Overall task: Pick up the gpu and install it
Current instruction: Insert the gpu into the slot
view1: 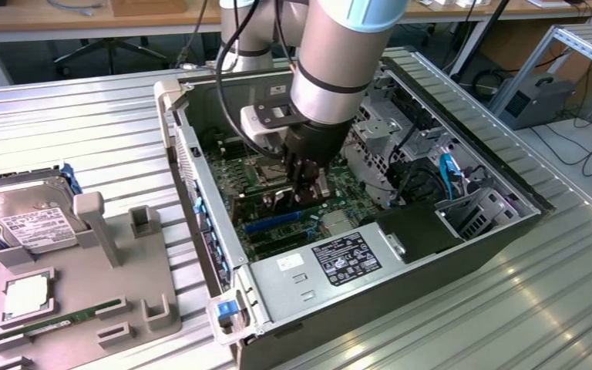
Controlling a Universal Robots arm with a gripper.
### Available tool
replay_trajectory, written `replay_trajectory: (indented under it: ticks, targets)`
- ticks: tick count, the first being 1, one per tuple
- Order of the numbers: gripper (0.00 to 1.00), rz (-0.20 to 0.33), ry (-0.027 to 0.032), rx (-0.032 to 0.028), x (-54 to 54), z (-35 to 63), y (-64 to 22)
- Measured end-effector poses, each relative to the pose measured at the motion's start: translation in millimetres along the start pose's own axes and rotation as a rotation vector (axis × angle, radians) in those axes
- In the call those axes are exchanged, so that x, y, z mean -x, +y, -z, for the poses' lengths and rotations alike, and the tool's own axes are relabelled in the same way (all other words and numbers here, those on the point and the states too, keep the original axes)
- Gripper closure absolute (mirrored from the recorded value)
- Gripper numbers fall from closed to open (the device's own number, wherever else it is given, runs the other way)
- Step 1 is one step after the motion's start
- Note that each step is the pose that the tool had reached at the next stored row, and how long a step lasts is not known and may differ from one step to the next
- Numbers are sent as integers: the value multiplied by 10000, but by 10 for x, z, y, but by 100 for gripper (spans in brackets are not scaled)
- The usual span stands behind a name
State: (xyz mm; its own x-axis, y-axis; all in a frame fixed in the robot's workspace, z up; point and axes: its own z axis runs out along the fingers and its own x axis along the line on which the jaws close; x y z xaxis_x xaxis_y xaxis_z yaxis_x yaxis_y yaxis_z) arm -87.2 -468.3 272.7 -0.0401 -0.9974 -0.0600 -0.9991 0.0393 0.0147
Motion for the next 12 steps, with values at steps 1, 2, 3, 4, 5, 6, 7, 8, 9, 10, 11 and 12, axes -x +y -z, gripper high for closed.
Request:
replay_trajectory:
  ticks: [1, 2, 3, 4, 5, 6, 7, 8, 9, 10, 11, 12]
  targets:
    - [73, 0, 0, 1, -7, 0, 2]
    - [73, 0, 0, 0, -15, 1, 1]
    - [73, -1, 0, 0, -16, 1, 7]
    - [73, 0, 0, -1, -17, 1, 20]
    - [73, 0, 0, -1, -18, 0, 36]
    - [73, 0, 0, -1, -18, 0, 48]
    - [73, 0, 0, -1, -18, 0, 59]
    - [73, 0, 0, -1, -19, -1, 73]
    - [73, 0, 1, -1, -19, -2, 85]
    - [73, 0, 0, -1, -19, -2, 89]
    - [73, 0, 0, -1, -18, -3, 92]
    - [73, -2, 0, -1, -18, -3, 101]
